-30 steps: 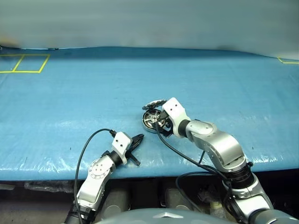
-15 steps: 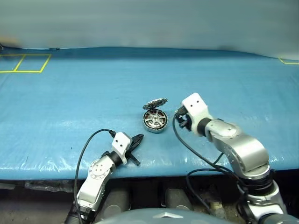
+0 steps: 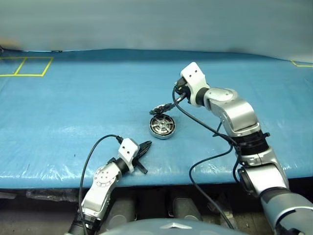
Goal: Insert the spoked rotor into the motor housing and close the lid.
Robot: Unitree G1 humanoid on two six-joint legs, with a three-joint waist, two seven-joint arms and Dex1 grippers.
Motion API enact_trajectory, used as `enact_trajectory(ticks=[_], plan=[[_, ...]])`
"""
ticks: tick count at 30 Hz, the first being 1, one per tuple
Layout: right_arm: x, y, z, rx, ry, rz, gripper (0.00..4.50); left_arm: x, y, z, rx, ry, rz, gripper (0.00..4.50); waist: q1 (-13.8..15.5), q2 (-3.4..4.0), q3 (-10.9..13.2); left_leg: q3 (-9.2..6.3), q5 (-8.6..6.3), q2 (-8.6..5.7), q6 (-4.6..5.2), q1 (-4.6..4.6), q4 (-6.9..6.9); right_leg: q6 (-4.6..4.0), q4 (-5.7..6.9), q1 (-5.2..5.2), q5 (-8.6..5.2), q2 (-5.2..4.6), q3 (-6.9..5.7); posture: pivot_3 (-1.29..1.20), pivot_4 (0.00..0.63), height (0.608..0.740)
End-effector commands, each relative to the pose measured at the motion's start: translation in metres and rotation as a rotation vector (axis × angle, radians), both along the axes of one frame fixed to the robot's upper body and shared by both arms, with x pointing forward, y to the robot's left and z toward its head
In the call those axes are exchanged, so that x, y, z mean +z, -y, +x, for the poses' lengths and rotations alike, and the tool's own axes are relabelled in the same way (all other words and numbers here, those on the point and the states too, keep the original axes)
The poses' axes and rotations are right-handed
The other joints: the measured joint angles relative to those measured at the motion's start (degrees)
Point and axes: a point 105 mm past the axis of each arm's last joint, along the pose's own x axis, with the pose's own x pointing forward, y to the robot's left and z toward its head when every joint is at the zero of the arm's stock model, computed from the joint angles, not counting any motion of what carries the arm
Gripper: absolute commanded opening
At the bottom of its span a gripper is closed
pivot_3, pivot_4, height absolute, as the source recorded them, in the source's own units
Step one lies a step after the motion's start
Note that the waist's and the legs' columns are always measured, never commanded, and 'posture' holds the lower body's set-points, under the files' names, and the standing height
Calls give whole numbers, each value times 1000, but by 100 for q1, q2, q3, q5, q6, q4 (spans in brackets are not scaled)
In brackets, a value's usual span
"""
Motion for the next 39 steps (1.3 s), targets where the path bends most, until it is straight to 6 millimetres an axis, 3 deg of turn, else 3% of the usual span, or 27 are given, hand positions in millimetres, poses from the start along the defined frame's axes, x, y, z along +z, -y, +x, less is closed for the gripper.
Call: enact_trajectory(ticks=[1,11,18,26,29,33,37,39], plan=[[14,-9,0,109,-28,92,38,6,1,-1,8,27,-8,0,2,1,0,-2,-1,0,1,-1,0,0,0,0,0,-2,0,0,150,740],[-21,-30,-27,348,-236,52,38,6,4,0,7,30,-8,0,-8,2,0,-3,-1,-3,1,-1,0,-4,2,-2,1,-49,0,0,150,740],[-50,-30,-47,309,-316,82,38,6,3,0,9,31,-8,0,2,3,-1,-13,-1,-8,1,-6,-3,-5,0,-4,1,-63,-3,0,150,740],[-57,-22,-53,-17,-239,289,38,4,5,-2,-5,16,-7,0,4,8,-5,-19,1,-16,-4,-16,-7,-6,9,-20,3,-78,1,0,150,740],[-50,-25,-64,-40,-173,333,38,3,7,-3,-19,12,-5,0,2,9,-6,-18,1,-24,-3,-20,-8,-5,10,-25,4,-82,4,0,150,740],[-19,-29,-84,-9,13,391,38,3,9,-2,-28,7,-7,0,-2,11,-6,-18,1,-27,-2,-23,-8,-3,11,-28,4,-80,3,0,150,740],[-27,-21,-95,11,51,293,38,3,11,-3,-40,5,-7,0,3,10,-7,-21,3,-35,2,-16,-5,2,7,-15,6,-79,-6,0,150,740],[-33,-17,-100,36,32,276,633,3,11,-3,-42,4,-6,0,0,10,-7,-22,5,-41,7,-12,-4,7,3,-6,8,-79,-9,0,150,740]])
